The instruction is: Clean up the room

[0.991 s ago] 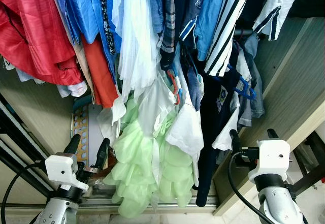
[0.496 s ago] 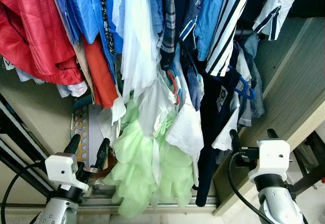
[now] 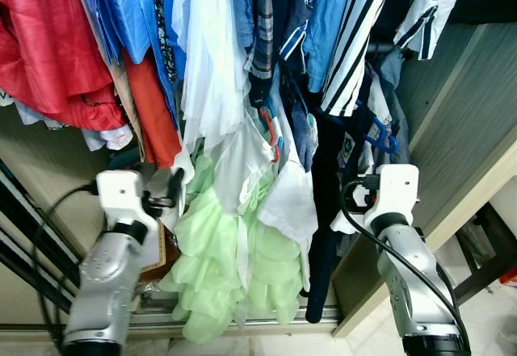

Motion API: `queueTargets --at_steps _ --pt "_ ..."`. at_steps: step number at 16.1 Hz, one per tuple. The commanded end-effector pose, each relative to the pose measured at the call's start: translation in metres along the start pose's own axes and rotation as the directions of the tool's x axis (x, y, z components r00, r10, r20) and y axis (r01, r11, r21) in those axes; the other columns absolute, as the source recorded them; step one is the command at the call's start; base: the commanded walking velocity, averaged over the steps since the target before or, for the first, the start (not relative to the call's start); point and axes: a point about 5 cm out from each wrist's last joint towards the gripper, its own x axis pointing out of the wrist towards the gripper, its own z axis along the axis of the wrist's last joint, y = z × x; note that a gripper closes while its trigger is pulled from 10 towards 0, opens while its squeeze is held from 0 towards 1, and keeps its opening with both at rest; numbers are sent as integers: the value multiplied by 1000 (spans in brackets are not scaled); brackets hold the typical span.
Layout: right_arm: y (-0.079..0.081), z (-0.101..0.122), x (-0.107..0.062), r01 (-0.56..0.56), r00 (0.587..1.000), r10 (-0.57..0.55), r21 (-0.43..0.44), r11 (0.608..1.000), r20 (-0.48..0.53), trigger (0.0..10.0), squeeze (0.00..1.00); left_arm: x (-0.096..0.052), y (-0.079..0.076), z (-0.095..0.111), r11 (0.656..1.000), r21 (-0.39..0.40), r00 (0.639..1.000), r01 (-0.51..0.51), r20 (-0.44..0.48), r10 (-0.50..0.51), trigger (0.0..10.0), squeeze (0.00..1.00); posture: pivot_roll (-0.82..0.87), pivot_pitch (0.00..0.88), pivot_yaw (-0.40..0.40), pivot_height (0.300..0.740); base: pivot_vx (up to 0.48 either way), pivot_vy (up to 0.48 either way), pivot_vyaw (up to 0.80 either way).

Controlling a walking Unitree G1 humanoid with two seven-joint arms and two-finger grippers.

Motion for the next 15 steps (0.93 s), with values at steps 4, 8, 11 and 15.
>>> queueTargets --at_steps 4,8,11,15 --pt "-5 -7 -33 -8 1000 8 5 1000 10 10000 0 -45 1 -13 996 -51 996 70 -47 -72 10000 0 4 0 -29 740 0 0 0" --pt "-5 -27 -64 -47 998 45 -41 998 -48 10000 0 -69 13 -18 998 56 998 -19 -60 22 10000 0 13 0 -36 740 0 0 0" --pt "-4 -19 -53 -42 998 41 -24 999 -39 10000 0 -70 -3 -21 998 54 998 10 -70 -7 10000 0 5 0 -44 740 0 0 0" --pt "1 -11 -43 -54 999 55 -85 995 3 10000 0 -63 -11 -21 999 39 998 34 -60 -32 10000 0 -5 0 -38 740 0 0 688"
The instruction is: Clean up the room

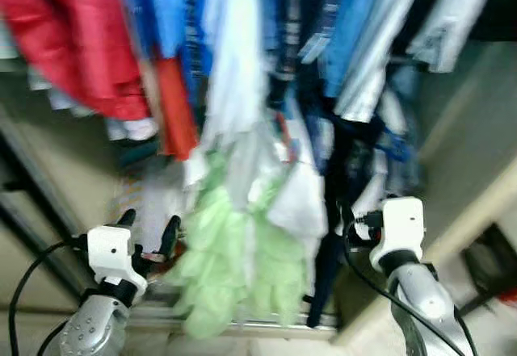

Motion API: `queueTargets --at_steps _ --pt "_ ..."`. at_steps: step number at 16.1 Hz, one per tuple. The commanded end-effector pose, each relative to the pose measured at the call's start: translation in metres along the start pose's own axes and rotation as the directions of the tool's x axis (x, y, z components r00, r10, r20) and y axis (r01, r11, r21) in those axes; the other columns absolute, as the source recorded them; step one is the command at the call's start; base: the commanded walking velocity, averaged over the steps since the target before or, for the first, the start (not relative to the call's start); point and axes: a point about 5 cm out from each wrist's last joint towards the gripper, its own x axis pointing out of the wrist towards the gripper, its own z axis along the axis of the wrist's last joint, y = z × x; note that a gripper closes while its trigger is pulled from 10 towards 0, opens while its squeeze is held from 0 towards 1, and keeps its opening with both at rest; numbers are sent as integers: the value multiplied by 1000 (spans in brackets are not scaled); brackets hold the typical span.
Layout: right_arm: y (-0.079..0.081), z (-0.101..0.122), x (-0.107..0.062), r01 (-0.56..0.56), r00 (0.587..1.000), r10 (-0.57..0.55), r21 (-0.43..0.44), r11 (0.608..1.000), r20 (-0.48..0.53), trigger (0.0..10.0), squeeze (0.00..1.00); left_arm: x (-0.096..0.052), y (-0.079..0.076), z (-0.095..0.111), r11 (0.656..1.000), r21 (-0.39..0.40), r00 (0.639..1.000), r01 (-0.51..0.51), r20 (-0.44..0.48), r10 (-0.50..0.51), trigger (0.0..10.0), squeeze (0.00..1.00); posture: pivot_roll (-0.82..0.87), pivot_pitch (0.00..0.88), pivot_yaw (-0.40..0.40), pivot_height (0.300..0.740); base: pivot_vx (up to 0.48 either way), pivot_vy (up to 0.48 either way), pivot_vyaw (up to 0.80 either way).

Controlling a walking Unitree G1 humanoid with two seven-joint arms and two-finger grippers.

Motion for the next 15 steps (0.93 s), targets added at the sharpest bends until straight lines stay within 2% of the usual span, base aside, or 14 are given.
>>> queueTargets --at_steps 1,5,8,11,15 --pt "4 0 2 -9 1000 8 6 1000 2 10000 0 4 -6 1 1000 -15 1000 21 2 -21 10000 0 -9 0 -34 740 0 0 800" --pt "13 4 9 -54 998 54 16 998 20 10000 0 11 -9 1 1000 -14 1000 13 8 -13 10000 0 -23 0 -20 740 0 0 800" --pt "12 5 13 -50 998 50 17 999 23 10000 0 19 -10 5 1000 -10 1000 6 25 -6 10000 0 -25 0 -21 740 0 0 800" --pt "13 5 13 -57 998 57 15 998 23 10000 0 23 -11 6 1000 -8 999 26 33 -26 10000 0 -25 0 -21 740 0 0 800" --pt "14 3 12 -61 998 61 15 998 19 10000 0 22 -12 6 1000 0 1000 2 28 -2 10000 0 -24 0 -20 740 0 0 800"
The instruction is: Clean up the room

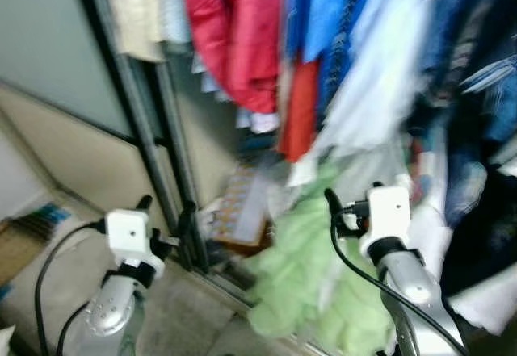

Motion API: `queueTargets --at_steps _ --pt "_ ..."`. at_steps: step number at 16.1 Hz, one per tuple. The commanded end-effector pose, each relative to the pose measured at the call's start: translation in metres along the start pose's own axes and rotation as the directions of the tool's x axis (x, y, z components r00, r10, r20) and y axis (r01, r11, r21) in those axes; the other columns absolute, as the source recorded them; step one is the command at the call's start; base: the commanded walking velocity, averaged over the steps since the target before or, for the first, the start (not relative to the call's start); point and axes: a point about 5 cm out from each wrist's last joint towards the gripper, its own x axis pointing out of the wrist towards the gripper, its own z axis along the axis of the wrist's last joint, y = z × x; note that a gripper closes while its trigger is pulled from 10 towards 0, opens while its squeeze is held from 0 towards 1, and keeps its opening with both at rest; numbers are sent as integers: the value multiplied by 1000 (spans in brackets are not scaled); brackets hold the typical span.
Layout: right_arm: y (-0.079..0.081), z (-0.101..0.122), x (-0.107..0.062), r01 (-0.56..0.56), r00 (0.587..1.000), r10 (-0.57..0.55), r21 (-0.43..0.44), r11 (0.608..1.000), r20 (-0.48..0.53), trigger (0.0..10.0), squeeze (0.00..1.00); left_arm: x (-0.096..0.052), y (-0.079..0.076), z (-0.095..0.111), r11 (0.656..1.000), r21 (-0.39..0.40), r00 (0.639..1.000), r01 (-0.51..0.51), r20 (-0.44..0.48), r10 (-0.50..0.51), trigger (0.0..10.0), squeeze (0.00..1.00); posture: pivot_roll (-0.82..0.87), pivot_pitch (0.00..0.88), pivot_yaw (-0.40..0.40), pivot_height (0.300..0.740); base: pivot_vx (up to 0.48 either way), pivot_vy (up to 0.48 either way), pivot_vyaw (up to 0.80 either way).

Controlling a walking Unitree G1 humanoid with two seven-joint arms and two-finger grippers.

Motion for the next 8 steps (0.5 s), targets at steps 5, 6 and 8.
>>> queueTargets --at_steps 5,6,8 --pt "4 2 2 -14 1000 14 13 1000 8 10000 0 2 4 1 999 34 999 -34 1 34 10000 0 -22 0 -26 740 0 0 610" --pt "5 1 3 -14 1000 14 -5 1000 -4 10000 0 2 5 1 998 36 999 -43 2 43 10000 0 -22 0 -26 740 0 0 0" --pt "9 1 5 -44 999 44 -50 998 0 10000 0 2 5 0 997 39 998 -61 4 60 10000 0 -10 0 -43 740 0 0 0"
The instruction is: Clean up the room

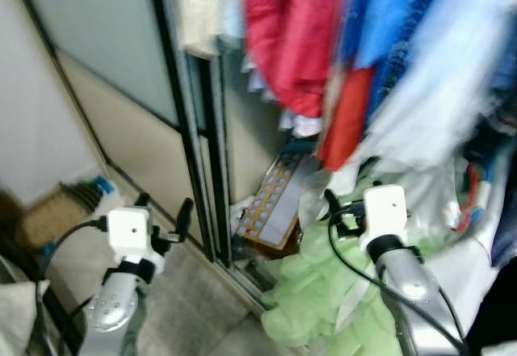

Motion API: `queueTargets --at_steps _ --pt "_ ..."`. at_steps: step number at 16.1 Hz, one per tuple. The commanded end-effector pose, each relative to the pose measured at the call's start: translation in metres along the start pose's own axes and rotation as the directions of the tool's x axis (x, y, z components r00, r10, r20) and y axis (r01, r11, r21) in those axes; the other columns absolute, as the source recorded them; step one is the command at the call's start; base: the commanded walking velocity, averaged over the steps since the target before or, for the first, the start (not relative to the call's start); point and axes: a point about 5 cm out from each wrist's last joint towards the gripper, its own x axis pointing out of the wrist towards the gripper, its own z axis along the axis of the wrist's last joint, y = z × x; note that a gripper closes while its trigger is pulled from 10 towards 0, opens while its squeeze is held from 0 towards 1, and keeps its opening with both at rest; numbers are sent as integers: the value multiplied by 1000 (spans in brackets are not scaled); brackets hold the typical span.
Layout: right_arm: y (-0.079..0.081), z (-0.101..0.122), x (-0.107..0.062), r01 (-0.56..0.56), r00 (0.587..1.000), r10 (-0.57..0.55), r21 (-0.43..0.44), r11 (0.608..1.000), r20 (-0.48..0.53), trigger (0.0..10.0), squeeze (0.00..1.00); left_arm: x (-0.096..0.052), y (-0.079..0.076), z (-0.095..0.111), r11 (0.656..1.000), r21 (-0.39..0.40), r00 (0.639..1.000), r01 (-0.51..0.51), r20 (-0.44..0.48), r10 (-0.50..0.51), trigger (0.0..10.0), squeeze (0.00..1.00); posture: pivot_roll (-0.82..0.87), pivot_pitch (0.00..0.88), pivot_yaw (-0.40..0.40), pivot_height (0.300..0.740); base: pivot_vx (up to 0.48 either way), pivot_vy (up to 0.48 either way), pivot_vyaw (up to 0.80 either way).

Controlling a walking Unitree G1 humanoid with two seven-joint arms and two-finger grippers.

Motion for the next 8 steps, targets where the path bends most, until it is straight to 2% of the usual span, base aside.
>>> queueTargets --at_steps 1,5,8 --pt "2 1 2 -21 1000 21 -4 1000 7 10000 0 1 0 1 1000 8 1000 -8 7 8 10000 0 0 0 -55 740 0 0 0" --pt "6 1 10 -64 998 64 -16 998 3 10000 0 -6 4 0 997 6 997 -70 15 70 10000 0 36 0 -104 740 0 0 0" --pt "7 2 12 -68 998 68 -11 998 8 10000 0 -8 4 -1 997 6 997 -79 16 79 10000 0 38 0 -105 740 0 0 0"
